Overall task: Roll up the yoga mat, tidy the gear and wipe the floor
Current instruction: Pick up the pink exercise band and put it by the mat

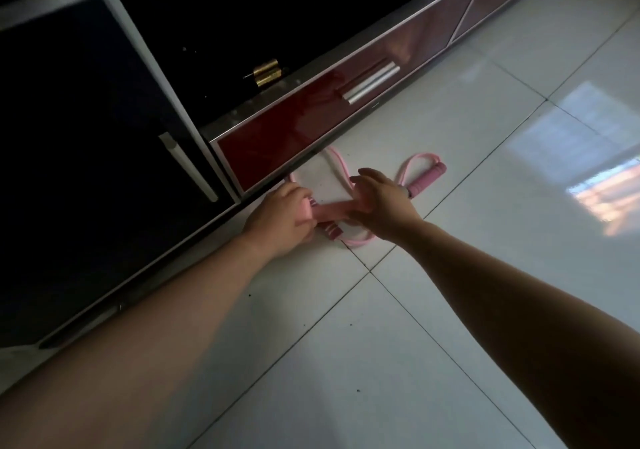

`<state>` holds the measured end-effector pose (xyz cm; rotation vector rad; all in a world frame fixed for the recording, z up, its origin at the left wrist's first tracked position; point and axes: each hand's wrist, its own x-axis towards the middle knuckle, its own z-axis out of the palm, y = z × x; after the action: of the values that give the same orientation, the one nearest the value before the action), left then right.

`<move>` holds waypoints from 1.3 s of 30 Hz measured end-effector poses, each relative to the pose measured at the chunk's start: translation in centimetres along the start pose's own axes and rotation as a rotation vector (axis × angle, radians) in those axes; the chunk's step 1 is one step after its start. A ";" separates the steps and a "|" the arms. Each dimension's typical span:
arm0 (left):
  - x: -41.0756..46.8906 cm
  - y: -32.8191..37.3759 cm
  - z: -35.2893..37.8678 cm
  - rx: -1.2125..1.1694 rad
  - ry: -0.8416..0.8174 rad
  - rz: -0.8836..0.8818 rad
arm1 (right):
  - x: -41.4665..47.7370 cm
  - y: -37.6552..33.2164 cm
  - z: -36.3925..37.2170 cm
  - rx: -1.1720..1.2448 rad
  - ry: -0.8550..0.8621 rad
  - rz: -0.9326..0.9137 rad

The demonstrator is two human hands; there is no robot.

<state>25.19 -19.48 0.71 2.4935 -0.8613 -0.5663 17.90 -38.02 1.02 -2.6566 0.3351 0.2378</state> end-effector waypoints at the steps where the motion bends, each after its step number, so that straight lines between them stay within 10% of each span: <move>1: -0.1 -0.2 0.4 -0.015 0.019 -0.018 | 0.1 0.2 0.3 0.007 0.002 0.002; 25: -1.7 0.3 3.6 -0.323 0.147 -0.230 | -1.6 3.0 3.1 0.273 0.136 -0.100; 39: -18.7 -5.9 -3.7 -0.385 0.061 -0.272 | -10.8 -11.8 3.7 0.228 -0.096 -0.196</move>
<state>16.34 -2.16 4.99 2.2668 -0.3485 -0.6702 10.42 -24.01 4.98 -2.4224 0.0654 0.2476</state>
